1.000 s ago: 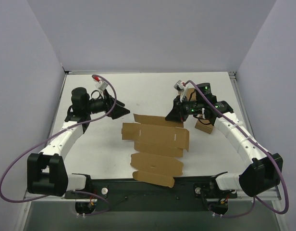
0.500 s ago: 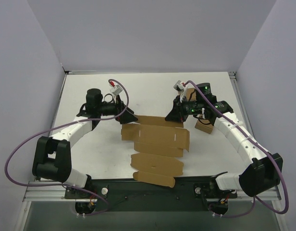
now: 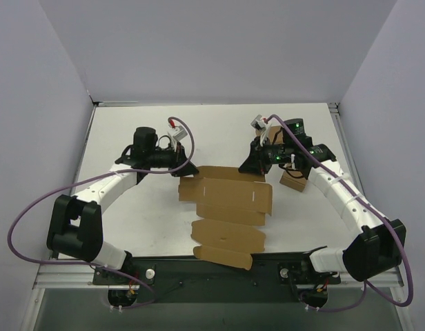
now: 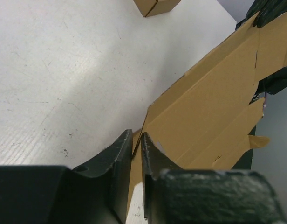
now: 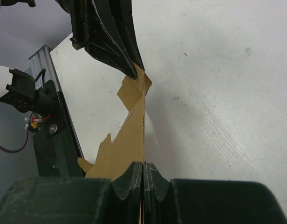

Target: Fold the paper box

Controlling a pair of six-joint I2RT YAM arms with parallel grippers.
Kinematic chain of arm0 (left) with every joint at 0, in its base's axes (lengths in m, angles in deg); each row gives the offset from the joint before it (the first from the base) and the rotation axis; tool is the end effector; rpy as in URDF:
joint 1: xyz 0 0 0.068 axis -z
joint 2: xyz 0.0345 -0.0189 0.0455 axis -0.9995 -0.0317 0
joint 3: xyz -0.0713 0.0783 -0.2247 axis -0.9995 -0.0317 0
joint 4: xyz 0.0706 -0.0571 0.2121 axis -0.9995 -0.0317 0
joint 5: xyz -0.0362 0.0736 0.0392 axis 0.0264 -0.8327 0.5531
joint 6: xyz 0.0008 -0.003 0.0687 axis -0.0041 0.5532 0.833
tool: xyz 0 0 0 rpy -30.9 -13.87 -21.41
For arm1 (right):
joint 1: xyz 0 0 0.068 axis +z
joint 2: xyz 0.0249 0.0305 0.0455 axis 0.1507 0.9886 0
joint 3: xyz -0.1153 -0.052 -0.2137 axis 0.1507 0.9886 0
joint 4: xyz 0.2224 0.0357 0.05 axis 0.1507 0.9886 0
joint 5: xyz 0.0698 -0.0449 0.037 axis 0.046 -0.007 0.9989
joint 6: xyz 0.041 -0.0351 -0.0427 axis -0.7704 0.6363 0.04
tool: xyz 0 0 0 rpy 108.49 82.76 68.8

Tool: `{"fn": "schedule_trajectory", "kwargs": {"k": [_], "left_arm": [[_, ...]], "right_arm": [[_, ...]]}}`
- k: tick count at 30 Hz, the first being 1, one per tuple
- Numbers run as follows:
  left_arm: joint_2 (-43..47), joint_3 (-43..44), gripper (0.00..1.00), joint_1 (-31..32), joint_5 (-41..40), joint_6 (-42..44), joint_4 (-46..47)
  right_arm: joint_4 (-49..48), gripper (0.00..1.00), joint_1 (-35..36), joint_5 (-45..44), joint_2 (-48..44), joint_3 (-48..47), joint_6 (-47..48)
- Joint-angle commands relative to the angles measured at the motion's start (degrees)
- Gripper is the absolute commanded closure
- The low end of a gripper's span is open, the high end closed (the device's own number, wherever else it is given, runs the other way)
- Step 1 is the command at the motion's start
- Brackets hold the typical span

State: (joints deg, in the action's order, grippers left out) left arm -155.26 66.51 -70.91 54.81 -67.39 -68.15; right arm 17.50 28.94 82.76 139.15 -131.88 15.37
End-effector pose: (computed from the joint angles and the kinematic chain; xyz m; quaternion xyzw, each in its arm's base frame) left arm 0.2745 -0.1325 0.2381 0.3033 0.7545 -0.4717 0.3408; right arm 0.2434 0.1367 0.3171 -0.4028 0.6928 0.4250 0.4210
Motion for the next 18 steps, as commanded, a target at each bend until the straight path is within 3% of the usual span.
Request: {"fn": "schedule_trajectory", "kwargs": {"k": [1,9,11,16,17,18], "left_arm": [[2.1,2.3,0.80,2.3,-4.2,2.9,-3.8],[4.5,0.4,0.95,4.5,-7.2,-1.1,-0.4],[4.5,0.3,1.00,5.4,-10.2,-2.2,-0.8],[7.0,-0.7,1.00,6.8,-22.3,-0.4,-2.7],[7.6,-1.2,1.00,7.5,-24.6,0.8,-2.9],[8.2,-1.9,1.00,8.2,-26.3,2.0,-3.1]], "right_arm": [[-3.3,1.00,-0.2,1.9,-0.8,-0.5,0.4],[-4.6,1.00,2.4,-2.8,-1.3,0.9,0.1],[-5.0,1.00,2.8,-3.9,-1.4,1.1,0.2],[-8.5,1.00,3.2,-13.3,-3.1,3.0,-6.2],[-10.0,0.94,3.2,-15.3,-3.6,3.4,-7.1],[-11.0,0.78,3.2,-17.5,-4.7,4.3,-10.4]]}}
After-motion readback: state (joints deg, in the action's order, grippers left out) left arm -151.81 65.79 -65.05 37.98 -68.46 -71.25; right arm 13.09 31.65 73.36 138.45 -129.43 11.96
